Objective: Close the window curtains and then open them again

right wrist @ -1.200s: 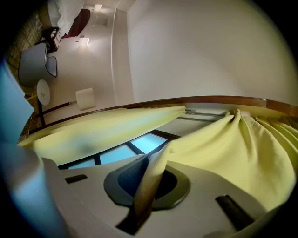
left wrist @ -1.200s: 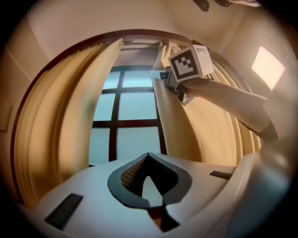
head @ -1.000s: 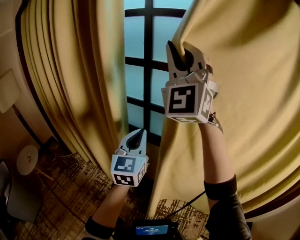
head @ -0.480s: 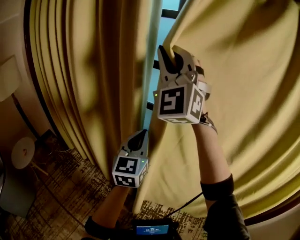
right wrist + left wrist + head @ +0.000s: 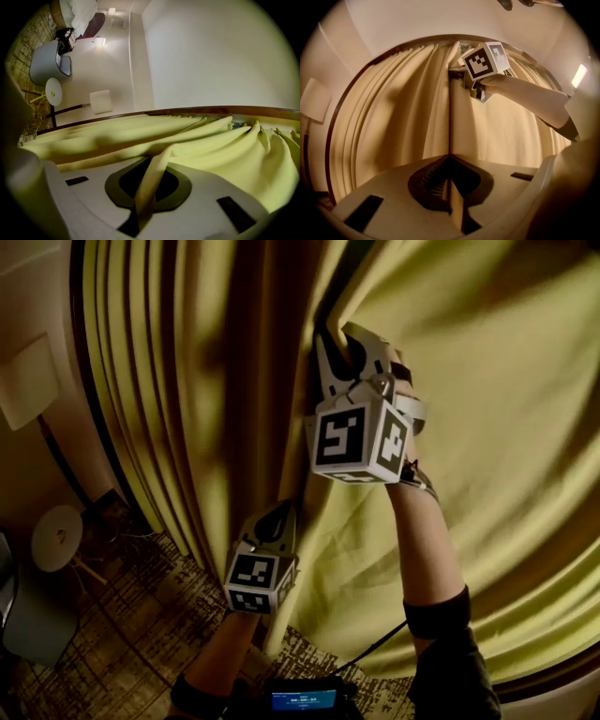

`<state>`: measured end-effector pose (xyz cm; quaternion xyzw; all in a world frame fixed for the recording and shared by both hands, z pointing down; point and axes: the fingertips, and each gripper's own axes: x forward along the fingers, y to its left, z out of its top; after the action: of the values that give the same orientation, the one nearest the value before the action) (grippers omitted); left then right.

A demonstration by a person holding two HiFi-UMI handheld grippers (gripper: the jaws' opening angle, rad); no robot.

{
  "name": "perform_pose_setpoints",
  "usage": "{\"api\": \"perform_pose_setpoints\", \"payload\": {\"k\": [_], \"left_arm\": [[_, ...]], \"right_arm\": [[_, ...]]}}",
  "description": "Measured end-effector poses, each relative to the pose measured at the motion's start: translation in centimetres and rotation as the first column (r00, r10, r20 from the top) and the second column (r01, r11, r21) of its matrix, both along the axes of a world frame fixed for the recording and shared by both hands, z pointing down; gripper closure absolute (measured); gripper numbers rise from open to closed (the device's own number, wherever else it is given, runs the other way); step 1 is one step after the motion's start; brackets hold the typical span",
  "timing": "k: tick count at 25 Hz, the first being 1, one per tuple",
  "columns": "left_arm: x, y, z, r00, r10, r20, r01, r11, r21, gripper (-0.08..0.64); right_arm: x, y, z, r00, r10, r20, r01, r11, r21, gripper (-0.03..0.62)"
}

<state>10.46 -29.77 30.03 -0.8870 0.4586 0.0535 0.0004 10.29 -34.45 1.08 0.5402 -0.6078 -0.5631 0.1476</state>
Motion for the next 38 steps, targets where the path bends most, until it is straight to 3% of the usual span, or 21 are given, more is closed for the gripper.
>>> {"api": "perform_pose_setpoints", "payload": {"k": [4, 14, 21, 27, 35, 38], "left_arm": [[-3.6, -1.9, -1.1, 1.0, -0.005, -0.004, 0.005, 1.0, 0.001, 0.556], [-10.1, -4.7, -2.1, 0.999, 0.014, -0.039, -0.015, 1.0, -0.022, 0.556], [-9.2, -4.9, -2.5, 0.998, 0.058, -0.018, -0.058, 0.998, -0.025, 0.556], [-7.3, -5.8, -1.6, 0.999, 0.033, -0.004, -0.033, 0.999, -0.035, 0.556], [-6.0, -8.4, 0.2, 0.999, -0.001, 0.034, 0.002, 1.0, -0.021, 0.556], [-6.4, -8.5, 0.0, 0.999, -0.006, 0.039, 0.007, 1.0, -0.022, 0.556]], "right_arm": [[-4.6, -2.8, -0.5, 1.0, -0.019, -0.006, 0.019, 1.0, -0.017, 0.568], [-10.4, -5.4, -2.8, 1.0, 0.009, 0.01, -0.009, 1.0, -0.004, 0.568], [-9.1, -6.0, -2.5, 0.998, 0.037, 0.055, -0.037, 0.999, 0.0, 0.566], [-5.9, -5.9, -1.3, 0.996, 0.029, 0.088, -0.03, 0.999, 0.017, 0.566], [-4.4, -6.9, -1.0, 0.996, 0.008, 0.088, -0.011, 1.0, 0.027, 0.566], [-5.6, -7.0, -1.5, 0.998, 0.004, 0.063, -0.006, 0.999, 0.033, 0.566]]}}
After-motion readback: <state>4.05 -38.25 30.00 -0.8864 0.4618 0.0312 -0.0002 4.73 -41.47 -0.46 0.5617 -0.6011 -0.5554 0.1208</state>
